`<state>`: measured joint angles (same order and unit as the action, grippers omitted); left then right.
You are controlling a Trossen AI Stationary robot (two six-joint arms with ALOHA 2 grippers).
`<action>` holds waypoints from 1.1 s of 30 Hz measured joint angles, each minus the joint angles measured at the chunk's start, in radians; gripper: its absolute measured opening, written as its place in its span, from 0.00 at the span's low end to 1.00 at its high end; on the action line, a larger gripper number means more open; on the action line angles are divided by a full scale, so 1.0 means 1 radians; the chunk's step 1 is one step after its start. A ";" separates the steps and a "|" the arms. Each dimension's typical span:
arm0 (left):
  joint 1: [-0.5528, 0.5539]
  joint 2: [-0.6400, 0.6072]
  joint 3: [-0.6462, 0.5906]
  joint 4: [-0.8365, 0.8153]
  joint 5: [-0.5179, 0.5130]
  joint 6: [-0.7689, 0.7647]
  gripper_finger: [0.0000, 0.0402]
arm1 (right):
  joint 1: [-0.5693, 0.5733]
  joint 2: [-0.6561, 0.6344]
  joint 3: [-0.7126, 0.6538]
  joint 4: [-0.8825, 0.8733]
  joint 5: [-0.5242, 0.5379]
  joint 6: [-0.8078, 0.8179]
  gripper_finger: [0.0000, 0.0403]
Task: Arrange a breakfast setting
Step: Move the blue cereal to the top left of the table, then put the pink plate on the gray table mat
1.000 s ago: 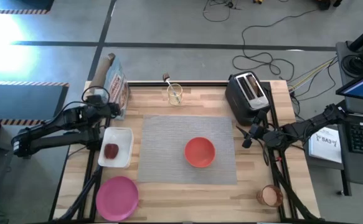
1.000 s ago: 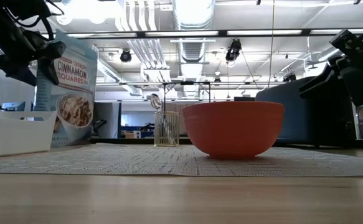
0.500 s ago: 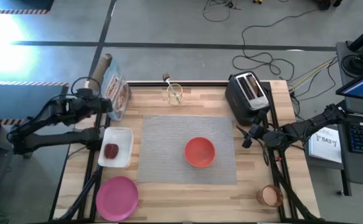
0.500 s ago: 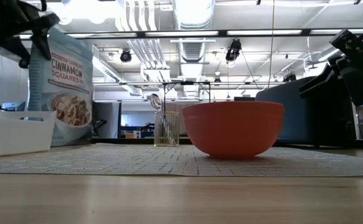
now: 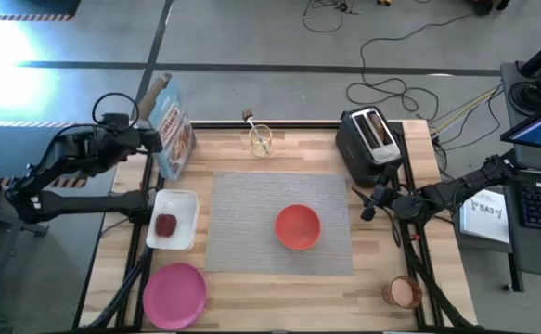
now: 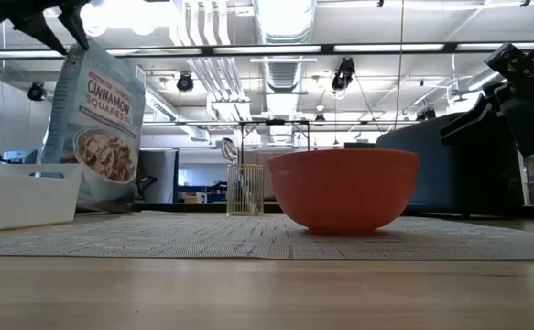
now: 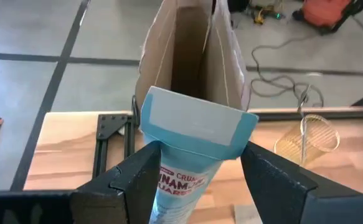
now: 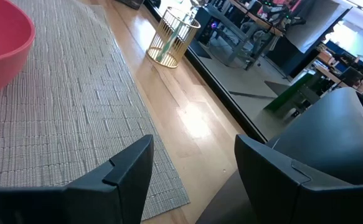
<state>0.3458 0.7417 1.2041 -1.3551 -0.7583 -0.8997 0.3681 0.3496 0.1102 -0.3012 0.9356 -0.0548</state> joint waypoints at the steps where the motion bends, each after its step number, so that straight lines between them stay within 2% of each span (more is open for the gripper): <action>1: 0.000 0.005 -0.002 -0.008 0.010 -0.001 0.51 | 0.000 0.000 0.000 0.000 0.000 0.000 0.53; 10: 0.001 -0.001 -0.035 -0.024 0.004 -0.036 0.51 | 0.000 0.000 0.000 0.000 0.000 0.000 0.53; 21: 0.001 -0.016 0.084 -0.019 0.006 0.042 0.51 | 0.000 0.000 0.000 0.000 0.000 0.000 0.53; 28: -0.003 -0.018 0.072 0.047 0.176 0.155 0.51 | 0.000 0.000 0.000 0.000 0.000 0.000 0.53; 33: -0.037 -0.018 0.017 0.133 0.248 0.203 0.51 | 0.000 0.000 0.000 0.000 0.000 0.000 0.53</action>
<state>0.3086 0.7241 1.2215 -1.2222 -0.5103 -0.6967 0.3681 0.3496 0.1101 -0.3012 0.9356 -0.0551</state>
